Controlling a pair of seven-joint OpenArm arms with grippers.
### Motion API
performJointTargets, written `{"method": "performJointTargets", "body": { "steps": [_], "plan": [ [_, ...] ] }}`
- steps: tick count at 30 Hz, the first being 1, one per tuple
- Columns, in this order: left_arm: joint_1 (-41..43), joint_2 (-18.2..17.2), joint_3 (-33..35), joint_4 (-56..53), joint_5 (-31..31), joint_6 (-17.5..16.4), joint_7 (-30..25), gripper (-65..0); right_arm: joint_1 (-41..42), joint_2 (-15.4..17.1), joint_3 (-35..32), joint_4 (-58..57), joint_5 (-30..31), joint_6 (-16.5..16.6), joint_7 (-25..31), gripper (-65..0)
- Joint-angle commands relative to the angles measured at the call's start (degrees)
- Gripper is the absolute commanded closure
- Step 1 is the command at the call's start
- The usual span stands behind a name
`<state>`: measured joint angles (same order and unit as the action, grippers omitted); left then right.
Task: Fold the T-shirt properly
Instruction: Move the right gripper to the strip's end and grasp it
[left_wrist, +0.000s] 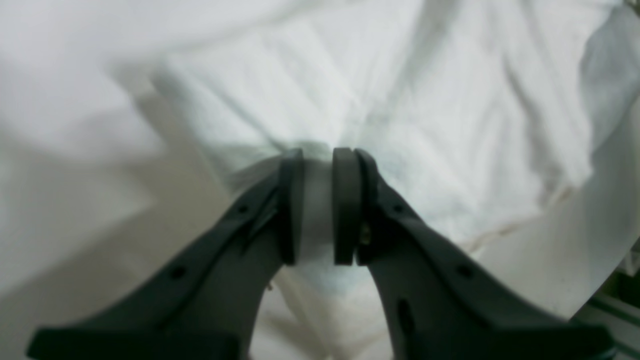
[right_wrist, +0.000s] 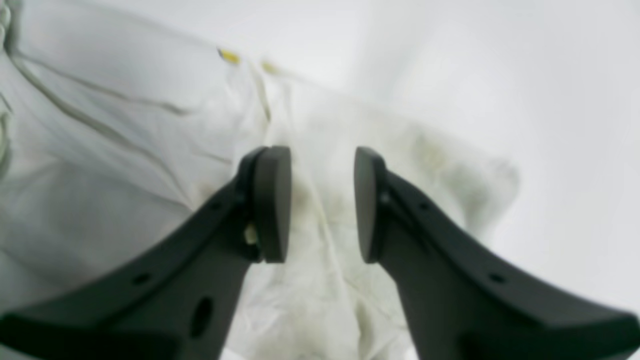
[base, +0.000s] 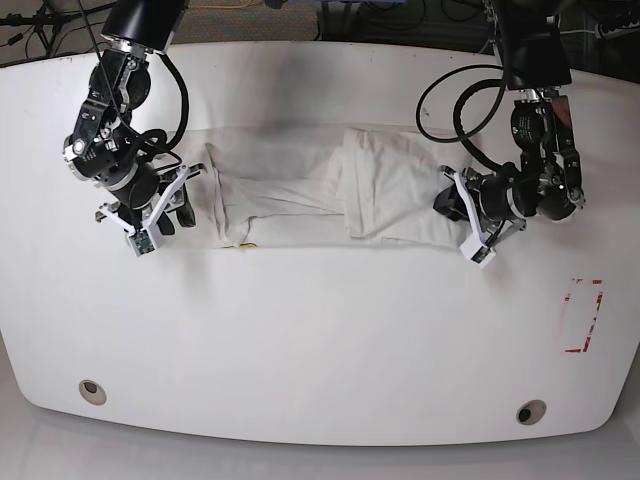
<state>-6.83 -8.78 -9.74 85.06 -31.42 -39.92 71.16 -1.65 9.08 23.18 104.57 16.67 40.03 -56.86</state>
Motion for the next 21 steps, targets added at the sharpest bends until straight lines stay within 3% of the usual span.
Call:
{"method": "performJointTargets", "body": {
  "steps": [1,5,9,15,21],
  "plan": [
    [-1.13,0.2,0.11,-2.73,-1.24,-0.08,-1.4,-8.2,1.87,0.63,2.1,3.6,0.08,-0.03,-1.91,-31.9],
    [-1.13,-0.24,0.11,-7.12,-1.15,-0.08,-4.03,-8.2,5.3,-1.3,8.6,4.13,0.08,-0.03,-6.48,-50.3],
    [-0.6,-1.47,0.2,-10.55,-1.15,-0.08,-7.29,-8.2,9.08,-1.92,16.16,2.46,0.26,-0.03,-10.7,-62.5],
    [-0.86,-2.35,0.29,-15.39,-1.06,-0.08,-9.22,-8.2,14.18,-0.16,23.46,-4.22,3.86,-0.03,-15.62,-63.4],
    [-1.48,-3.14,0.29,-16.27,-1.06,-0.08,-9.31,-8.2,15.23,5.47,26.71,-17.76,12.65,-0.03,-15.71,-63.4]
  ]
}}
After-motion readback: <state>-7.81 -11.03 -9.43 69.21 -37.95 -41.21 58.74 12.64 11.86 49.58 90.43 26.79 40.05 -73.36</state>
